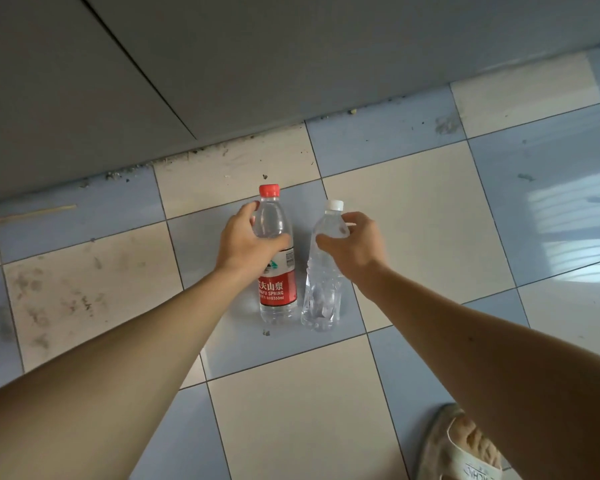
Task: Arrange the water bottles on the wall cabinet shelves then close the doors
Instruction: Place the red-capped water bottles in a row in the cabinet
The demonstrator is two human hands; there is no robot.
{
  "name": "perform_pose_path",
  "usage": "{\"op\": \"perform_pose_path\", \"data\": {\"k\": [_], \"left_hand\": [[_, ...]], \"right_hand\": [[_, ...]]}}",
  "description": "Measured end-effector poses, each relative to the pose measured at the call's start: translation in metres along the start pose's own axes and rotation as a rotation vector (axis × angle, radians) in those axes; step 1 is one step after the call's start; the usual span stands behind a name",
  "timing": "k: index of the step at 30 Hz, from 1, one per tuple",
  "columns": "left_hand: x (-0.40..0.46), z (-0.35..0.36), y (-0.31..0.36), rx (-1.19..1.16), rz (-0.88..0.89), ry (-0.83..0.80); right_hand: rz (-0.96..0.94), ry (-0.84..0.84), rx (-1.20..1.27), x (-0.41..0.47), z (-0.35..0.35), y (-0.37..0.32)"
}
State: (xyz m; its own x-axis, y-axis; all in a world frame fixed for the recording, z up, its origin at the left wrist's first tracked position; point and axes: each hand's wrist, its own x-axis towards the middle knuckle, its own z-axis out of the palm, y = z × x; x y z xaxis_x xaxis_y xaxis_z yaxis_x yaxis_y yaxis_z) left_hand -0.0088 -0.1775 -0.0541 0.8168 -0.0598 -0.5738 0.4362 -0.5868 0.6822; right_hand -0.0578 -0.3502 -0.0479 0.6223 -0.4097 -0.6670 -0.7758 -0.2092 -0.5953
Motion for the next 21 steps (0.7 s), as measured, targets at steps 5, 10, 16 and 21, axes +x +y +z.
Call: {"op": "perform_pose_path", "data": {"k": [5, 10, 16, 21], "left_hand": [[-0.01, -0.032, 0.037, 0.044, 0.125, -0.02], [-0.012, -0.048, 0.066, 0.031, 0.236, 0.087], [-0.018, -0.046, 0.058, -0.019, 0.321, 0.222], [-0.031, -0.035, 0.033, 0.082, 0.46, 0.289]], "right_hand": [[-0.141, 0.012, 0.019, -0.024, -0.025, -0.03], [-0.312, 0.097, -0.069, -0.034, -0.04, -0.059], [-0.444, 0.12, -0.077, -0.034, -0.034, -0.066], [-0.474, 0.113, -0.082, -0.039, -0.016, -0.043]]}}
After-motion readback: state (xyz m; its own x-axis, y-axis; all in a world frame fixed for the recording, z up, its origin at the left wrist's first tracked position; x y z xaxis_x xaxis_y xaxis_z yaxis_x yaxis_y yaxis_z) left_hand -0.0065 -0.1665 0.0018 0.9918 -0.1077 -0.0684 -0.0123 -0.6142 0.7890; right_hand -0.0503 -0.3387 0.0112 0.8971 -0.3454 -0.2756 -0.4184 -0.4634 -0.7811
